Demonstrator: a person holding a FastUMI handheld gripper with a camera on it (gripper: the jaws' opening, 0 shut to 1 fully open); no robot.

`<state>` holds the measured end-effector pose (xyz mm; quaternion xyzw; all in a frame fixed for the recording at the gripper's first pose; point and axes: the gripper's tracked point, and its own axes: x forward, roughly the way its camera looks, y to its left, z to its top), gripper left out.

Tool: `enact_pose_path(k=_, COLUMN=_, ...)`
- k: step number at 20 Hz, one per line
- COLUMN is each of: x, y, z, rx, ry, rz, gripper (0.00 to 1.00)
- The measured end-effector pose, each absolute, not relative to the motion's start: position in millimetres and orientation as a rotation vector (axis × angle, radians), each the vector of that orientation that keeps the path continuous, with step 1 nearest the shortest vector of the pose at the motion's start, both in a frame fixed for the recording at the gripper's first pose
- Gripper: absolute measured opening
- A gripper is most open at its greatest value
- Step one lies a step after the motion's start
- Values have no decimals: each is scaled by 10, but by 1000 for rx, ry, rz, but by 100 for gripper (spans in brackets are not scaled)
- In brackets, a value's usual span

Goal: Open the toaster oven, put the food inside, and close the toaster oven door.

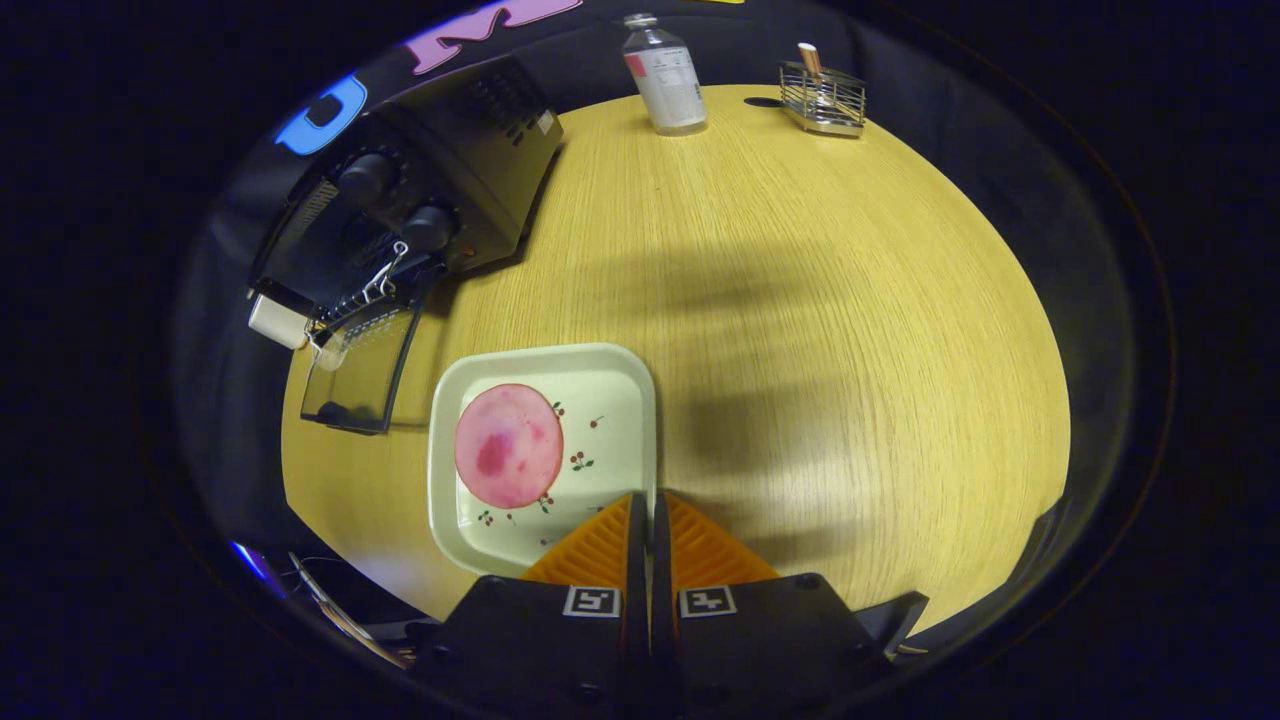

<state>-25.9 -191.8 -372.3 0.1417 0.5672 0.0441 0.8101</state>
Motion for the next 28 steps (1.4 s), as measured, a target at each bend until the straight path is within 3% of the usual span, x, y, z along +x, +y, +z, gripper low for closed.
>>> enact_pose_path(k=7, x=-346, y=-1819, z=-3629, rx=596, ry=1234, rz=66, gripper=6)
enact_pose_path(k=20, x=-277, y=-2119, z=-3002, rx=887, ry=1034, rz=-44, gripper=6)
enact_pose_path(k=28, x=-437, y=-1768, z=-2570, rx=957, ry=955, rz=-72, gripper=6)
